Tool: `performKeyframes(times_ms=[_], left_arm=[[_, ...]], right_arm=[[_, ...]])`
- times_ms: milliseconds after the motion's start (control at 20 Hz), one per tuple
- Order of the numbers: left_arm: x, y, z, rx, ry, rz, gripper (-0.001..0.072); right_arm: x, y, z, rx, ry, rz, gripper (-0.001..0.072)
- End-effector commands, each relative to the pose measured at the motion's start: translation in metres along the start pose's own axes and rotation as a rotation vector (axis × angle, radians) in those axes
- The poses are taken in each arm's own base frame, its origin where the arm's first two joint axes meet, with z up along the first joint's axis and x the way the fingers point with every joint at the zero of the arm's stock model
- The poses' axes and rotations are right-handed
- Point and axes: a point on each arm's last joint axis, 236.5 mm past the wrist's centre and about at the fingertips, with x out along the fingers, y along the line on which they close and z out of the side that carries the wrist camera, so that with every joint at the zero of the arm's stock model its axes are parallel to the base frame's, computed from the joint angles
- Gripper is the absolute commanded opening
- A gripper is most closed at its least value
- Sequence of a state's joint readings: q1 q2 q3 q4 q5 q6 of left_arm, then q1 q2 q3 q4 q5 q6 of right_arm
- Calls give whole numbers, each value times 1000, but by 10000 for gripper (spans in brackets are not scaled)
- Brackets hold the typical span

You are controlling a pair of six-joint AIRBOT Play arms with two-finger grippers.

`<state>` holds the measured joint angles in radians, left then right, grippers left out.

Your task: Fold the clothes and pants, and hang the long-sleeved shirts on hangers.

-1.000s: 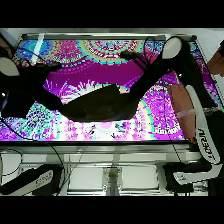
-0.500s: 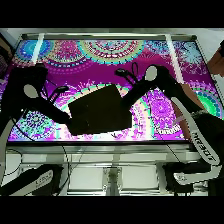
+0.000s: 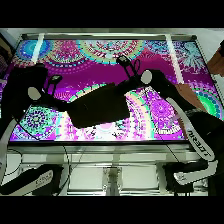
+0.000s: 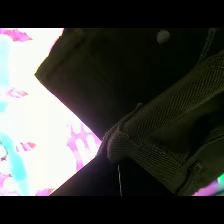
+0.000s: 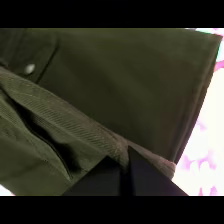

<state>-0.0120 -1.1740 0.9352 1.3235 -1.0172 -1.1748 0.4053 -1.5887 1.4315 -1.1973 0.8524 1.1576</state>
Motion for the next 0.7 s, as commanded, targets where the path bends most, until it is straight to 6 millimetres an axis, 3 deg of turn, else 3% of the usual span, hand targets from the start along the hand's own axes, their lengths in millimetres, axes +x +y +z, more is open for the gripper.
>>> performKeyframes(times_ms=[0, 200, 300, 400, 450, 500, 550, 650], left_arm=[[10, 12, 16, -10, -58, 36, 37], [26, 17, 18, -20, -54, 40, 38], [32, 14, 23, -46, -73, 22, 46], [37, 12, 29, -69, -93, 7, 48], [39, 11, 31, -76, -102, -1, 112], [40, 10, 33, -81, -110, -9, 299], [39, 8, 36, -90, -121, -16, 432], [39, 9, 38, -90, -128, -12, 441]], right_arm=[[26, -13, -2, 18, -15, -28, 28], [41, -19, -4, 28, -21, -37, 54], [42, -23, 1, 28, -45, -49, 171], [42, -25, 5, 28, -64, -58, 223], [42, -25, 6, 28, -65, -58, 225], [41, -25, 5, 28, -64, -57, 289], [40, -23, 5, 27, -57, -52, 350], [35, -19, 7, 19, -38, -36, 350]])
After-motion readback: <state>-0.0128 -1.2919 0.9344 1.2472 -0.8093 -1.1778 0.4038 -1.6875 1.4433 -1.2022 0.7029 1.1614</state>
